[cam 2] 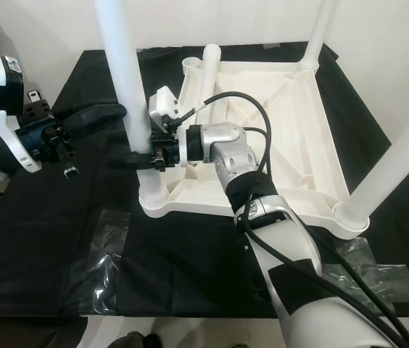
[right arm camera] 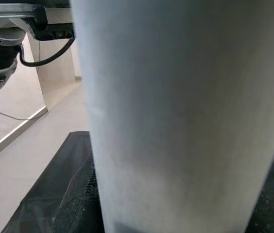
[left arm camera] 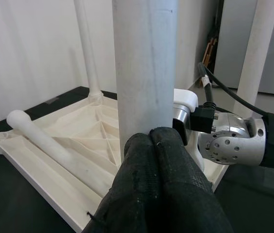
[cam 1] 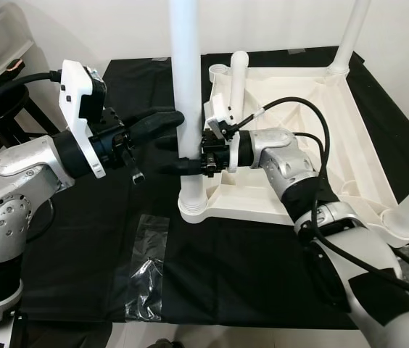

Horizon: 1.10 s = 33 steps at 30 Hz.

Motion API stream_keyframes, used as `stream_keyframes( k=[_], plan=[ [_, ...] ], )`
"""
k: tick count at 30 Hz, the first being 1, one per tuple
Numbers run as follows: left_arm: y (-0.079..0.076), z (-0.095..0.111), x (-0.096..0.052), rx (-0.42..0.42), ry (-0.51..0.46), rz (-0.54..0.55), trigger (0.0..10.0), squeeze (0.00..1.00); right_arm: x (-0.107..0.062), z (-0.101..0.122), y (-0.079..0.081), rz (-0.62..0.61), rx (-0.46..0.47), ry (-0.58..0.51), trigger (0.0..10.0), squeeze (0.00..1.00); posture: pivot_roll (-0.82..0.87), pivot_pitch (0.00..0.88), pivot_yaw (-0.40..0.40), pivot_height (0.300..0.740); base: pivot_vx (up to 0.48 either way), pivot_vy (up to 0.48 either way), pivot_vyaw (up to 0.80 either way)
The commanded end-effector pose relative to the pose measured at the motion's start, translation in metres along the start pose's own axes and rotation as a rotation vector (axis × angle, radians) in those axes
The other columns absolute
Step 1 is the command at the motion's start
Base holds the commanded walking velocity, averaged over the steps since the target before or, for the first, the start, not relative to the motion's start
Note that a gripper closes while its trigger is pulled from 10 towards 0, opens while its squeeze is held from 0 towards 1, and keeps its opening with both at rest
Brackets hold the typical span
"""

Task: Building children table

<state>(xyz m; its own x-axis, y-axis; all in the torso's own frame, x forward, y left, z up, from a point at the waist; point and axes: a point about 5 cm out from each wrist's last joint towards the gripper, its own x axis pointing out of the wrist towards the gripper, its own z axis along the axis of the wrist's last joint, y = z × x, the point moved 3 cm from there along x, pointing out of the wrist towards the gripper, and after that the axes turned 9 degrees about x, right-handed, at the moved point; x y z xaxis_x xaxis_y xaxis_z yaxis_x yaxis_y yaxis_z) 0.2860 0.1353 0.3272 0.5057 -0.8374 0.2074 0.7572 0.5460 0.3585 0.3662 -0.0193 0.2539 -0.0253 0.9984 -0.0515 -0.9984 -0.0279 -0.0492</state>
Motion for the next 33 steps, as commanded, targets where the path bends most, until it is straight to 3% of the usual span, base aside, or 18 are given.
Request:
stream_keyframes(
  k=[1, 8, 9, 10, 13, 18, 19, 20, 21, 22, 23, 24, 25, 27, 33],
  plan=[
    [-0.006, -0.004, 0.004, -0.010, 0.018, -0.032, 0.0, 0.00, 0.018, -0.004, 0.011, 0.106, -0.013, 0.034, 0.0, 0.00, 0.05, 0.142, 0.076, 0.740, 0.000, 0.000, 0.00],
    [-0.004, -0.005, 0.004, 0.003, 0.020, -0.020, 0.0, 0.00, 0.015, -0.011, 0.008, 0.070, -0.012, 0.037, 0.0, 0.00, 0.05, 0.139, 0.081, 0.740, 0.000, 0.000, 0.00],
    [-0.002, -0.004, 0.004, 0.011, 0.016, -0.001, 10.0, 1.00, 0.013, -0.016, 0.006, 0.037, -0.012, 0.044, 0.0, 0.00, 0.05, 0.139, 0.082, 0.740, 0.000, 0.000, 0.00],
    [-0.002, -0.004, 0.004, 0.011, 0.016, -0.001, 10.0, 1.00, 0.013, -0.016, 0.006, 0.037, -0.012, 0.044, 0.0, 0.00, 0.05, 0.139, 0.082, 0.740, 0.000, 0.000, 0.00],
    [-0.001, -0.004, 0.003, 0.014, 0.014, 0.009, 10.0, 1.00, 0.002, -0.036, -0.002, -0.112, -0.005, 0.065, 0.0, 0.00, 0.05, 0.148, 0.082, 0.740, 0.000, 0.000, 0.00],
    [0.002, -0.004, 0.002, 0.013, 0.021, 0.030, 10.0, 1.00, -0.002, -0.044, -0.003, -0.185, 0.011, 0.054, 0.0, 0.00, 0.05, 0.152, 0.080, 0.740, 0.000, 0.000, 0.00],
    [0.003, -0.005, 0.001, 0.005, 0.027, 0.034, 10.0, 0.00, 0.002, -0.076, -0.014, -0.556, 0.083, 0.086, 0.0, 0.00, 0.04, 0.160, 0.066, 0.740, 0.000, 0.000, 0.00],
    [0.003, -0.005, 0.001, 0.005, 0.027, 0.034, 10.0, 0.00, 0.002, -0.076, -0.014, -0.556, 0.083, 0.086, 0.0, 0.00, 0.04, 0.160, 0.066, 0.740, 0.000, 0.000, 0.00],
    [0.003, -0.004, 0.000, 0.004, 0.027, 0.032, 10.0, 0.00, 0.009, -0.099, 0.001, -0.719, 0.120, 0.084, 0.0, 0.00, 0.05, 0.156, 0.061, 0.740, 0.000, 0.000, 0.00],
    [0.003, -0.004, 0.000, 0.004, 0.027, 0.032, 10.0, 0.00, 0.009, -0.099, 0.001, -0.719, 0.120, 0.084, 0.0, 0.00, 0.05, 0.156, 0.061, 0.740, 0.000, 0.000, 0.00],
    [0.004, -0.003, 0.000, 0.003, 0.027, 0.033, 10.0, 0.00, 0.014, -0.108, 0.012, -0.855, 0.140, 0.065, 0.0, 0.00, 0.05, 0.157, 0.068, 0.740, 0.000, 0.000, 0.00],
    [0.004, -0.004, 0.000, 0.001, 0.028, 0.035, 10.0, 0.00, 0.027, -0.110, 0.023, -0.891, 0.172, 0.033, 0.0, 0.00, 0.06, 0.165, 0.079, 0.740, 0.000, 0.000, 0.00],
    [0.004, -0.004, 0.000, -0.005, 0.027, 0.030, 10.0, 0.00, 0.041, -0.106, 0.028, -0.862, 0.182, 0.001, 0.0, 0.00, 0.05, 0.147, 0.087, 0.740, 0.000, 0.000, 0.00],
    [0.003, -0.004, 0.000, -0.009, 0.027, 0.026, 10.0, 0.00, 0.048, -0.104, 0.028, -0.854, 0.185, -0.011, 0.0, 0.00, 0.05, 0.147, 0.087, 0.740, 0.000, 0.000, 0.00],
    [0.003, -0.007, 0.002, -0.013, 0.037, 0.018, 10.0, 0.00, 0.059, -0.100, 0.021, -0.812, 0.166, -0.018, 0.0, 0.00, 0.05, 0.134, 0.078, 0.740, 0.000, 0.000, 0.00]
  ],
)
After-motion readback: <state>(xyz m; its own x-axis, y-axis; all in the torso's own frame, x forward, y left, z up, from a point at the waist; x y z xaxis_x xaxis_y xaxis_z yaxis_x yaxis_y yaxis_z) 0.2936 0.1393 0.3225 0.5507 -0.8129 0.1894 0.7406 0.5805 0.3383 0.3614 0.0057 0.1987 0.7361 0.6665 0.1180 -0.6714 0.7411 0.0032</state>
